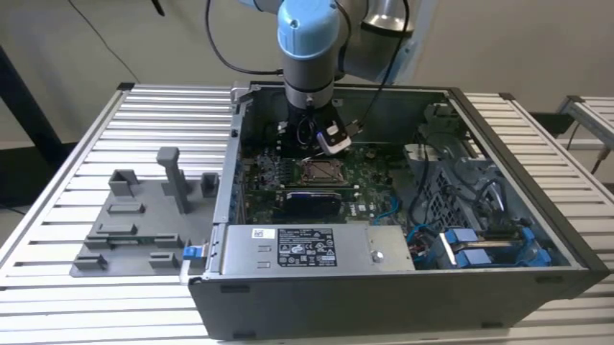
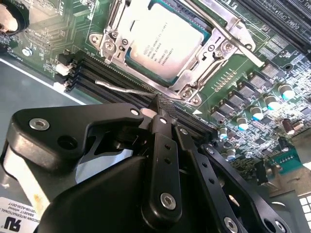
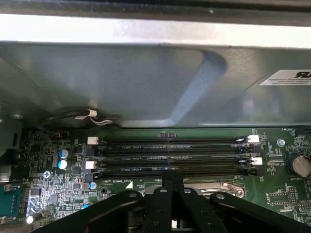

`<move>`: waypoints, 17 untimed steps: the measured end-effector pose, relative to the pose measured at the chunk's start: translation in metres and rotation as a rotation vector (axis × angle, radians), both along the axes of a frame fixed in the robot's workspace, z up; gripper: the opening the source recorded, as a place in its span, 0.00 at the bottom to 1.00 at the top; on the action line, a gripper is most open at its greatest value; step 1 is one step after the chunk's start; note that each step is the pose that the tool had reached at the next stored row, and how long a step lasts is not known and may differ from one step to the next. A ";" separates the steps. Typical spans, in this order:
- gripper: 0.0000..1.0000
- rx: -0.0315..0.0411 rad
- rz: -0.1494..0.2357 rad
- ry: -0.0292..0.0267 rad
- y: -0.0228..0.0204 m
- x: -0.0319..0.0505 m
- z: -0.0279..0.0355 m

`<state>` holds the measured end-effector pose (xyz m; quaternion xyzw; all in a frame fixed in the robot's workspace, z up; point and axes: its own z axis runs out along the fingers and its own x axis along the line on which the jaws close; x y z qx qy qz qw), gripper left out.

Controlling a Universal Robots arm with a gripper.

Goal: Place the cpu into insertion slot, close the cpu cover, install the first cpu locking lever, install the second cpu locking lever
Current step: 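Install the first cpu locking lever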

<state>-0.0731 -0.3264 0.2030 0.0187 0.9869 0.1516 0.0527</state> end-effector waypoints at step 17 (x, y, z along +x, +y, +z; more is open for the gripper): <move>0.11 0.0000 0.000 0.0000 0.0001 0.0156 -0.0026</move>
